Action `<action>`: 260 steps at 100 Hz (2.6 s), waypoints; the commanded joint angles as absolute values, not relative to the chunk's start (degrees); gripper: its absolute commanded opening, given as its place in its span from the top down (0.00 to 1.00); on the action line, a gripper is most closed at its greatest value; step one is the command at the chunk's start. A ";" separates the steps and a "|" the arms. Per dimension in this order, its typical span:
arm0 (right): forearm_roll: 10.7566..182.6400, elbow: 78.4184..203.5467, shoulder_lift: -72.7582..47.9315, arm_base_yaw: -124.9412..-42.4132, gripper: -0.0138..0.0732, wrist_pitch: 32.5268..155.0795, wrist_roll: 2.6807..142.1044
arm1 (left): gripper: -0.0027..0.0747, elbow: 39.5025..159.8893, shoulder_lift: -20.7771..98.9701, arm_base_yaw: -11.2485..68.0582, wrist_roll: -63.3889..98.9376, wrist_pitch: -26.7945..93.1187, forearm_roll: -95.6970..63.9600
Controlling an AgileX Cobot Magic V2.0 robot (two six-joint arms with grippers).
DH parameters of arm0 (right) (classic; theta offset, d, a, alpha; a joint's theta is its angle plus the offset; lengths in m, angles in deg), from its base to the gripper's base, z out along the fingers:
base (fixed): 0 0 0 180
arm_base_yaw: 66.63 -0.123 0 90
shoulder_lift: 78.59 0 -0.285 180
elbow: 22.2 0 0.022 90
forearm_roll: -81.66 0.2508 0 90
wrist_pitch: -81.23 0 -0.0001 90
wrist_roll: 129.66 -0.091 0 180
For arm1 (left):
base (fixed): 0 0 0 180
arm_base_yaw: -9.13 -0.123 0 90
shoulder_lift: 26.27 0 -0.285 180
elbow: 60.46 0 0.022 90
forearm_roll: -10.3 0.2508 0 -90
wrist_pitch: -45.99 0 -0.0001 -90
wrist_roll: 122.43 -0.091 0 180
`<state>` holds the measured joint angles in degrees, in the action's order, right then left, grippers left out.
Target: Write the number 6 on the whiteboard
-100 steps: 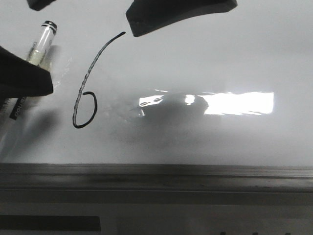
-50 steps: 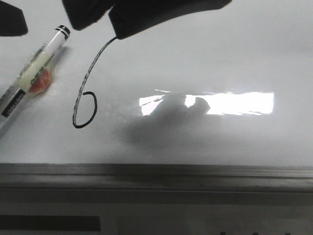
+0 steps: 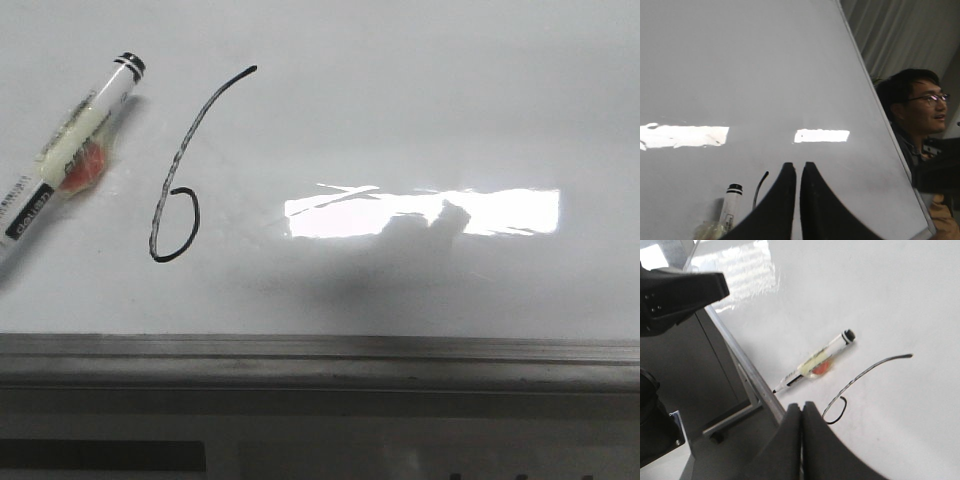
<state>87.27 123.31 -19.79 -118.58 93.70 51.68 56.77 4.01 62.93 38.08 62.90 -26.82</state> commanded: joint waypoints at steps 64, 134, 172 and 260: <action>82.48 95.89 -61.86 -118.34 0.92 78.78 52.32 | 0.99 55.14 -15.78 62.92 37.84 48.35 -15.95; 82.48 95.41 -62.07 -118.34 0.92 79.17 52.32 | 0.99 53.56 -15.78 61.81 37.84 48.35 -2.04; 82.48 95.41 -62.07 -118.34 0.92 79.17 52.32 | 0.99 49.31 -15.78 38.78 38.10 48.06 2.62; 82.48 95.41 -62.07 -118.34 0.92 79.07 52.32 | 0.99 40.90 -20.54 9.75 64.10 29.12 6.82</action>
